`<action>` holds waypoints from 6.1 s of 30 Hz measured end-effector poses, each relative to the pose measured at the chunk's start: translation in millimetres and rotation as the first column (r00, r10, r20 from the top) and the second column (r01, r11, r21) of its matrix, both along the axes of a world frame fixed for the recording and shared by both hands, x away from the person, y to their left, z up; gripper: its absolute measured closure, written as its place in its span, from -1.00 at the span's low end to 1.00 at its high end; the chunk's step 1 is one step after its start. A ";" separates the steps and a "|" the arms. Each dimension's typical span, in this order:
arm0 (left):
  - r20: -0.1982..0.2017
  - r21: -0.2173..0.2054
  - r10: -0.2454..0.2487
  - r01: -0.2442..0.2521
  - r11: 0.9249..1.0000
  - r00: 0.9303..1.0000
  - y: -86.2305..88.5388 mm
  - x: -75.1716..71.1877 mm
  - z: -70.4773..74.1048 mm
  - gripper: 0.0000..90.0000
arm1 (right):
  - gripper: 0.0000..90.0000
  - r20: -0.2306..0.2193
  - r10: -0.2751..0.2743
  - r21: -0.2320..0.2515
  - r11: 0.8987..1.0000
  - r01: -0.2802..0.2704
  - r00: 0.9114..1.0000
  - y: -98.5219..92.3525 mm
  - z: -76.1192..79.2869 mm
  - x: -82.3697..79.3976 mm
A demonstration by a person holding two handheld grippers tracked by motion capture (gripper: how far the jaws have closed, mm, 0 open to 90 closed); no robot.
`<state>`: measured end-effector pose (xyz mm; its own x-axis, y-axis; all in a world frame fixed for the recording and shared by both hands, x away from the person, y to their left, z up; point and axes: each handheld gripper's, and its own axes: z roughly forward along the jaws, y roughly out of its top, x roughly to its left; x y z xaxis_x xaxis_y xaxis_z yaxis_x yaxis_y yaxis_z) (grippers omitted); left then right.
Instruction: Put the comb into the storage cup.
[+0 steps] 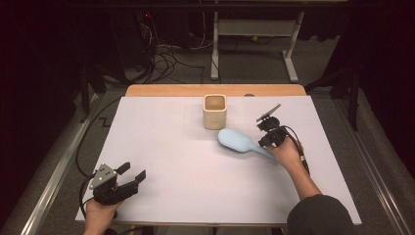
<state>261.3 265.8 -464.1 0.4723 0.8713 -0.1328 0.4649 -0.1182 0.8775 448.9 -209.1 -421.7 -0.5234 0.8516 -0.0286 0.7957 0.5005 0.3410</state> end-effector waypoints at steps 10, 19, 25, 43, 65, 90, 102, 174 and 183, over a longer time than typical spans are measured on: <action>0.000 0.000 0.000 0.000 1.000 1.000 0.0 0.0 0.0 -0.30 | 1.00 -0.001 0.025 0.011 1.000 -0.025 1.000 0.9 -0.1 -10.4; 0.004 -0.002 0.002 -0.002 1.000 1.000 0.4 -0.1 0.2 -0.30 | 1.00 0.003 0.034 0.032 0.999 -0.034 0.999 1.1 -1.1 -19.3; 0.005 -0.002 0.003 -0.003 1.000 1.000 0.3 -0.2 0.3 -0.30 | 1.00 0.007 0.047 0.032 0.998 -0.047 0.999 2.0 -1.0 -24.8; 0.005 -0.003 0.002 -0.002 1.000 1.000 0.6 0.1 0.3 -0.30 | 1.00 -0.006 0.090 0.038 0.995 -0.090 0.996 11.1 -1.9 -41.2; 0.005 -0.006 0.004 -0.004 1.000 1.000 0.7 -0.2 0.3 -0.30 | 0.75 0.044 0.082 0.078 0.993 -0.085 0.996 9.7 7.8 -51.8; 0.008 -0.005 0.001 -0.001 1.000 1.000 0.8 -0.7 0.7 -0.30 | 0.23 -0.002 0.071 0.091 0.993 -0.071 0.997 30.3 2.2 -53.9; 0.008 -0.005 0.001 -0.001 1.000 1.000 0.9 -0.8 0.7 -0.30 | 0.23 -0.031 0.058 0.079 0.995 -0.055 0.998 36.8 -12.2 -47.7; 0.003 -0.002 0.012 -0.012 1.000 1.000 -0.1 0.0 0.5 -0.33 | 0.57 0.123 0.113 0.147 0.980 -0.130 0.986 14.3 7.3 -84.2; 0.001 -0.003 0.009 -0.009 1.000 1.000 -1.1 -0.8 0.6 -0.33 | 0.57 0.151 0.101 0.193 0.973 -0.130 0.983 4.7 9.9 -99.5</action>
<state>260.5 264.7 -463.5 0.4647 0.8752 -0.1346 0.4650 -0.1118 0.8782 349.4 -204.4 -411.8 -0.6217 0.7812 0.0572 0.6740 0.4963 0.5471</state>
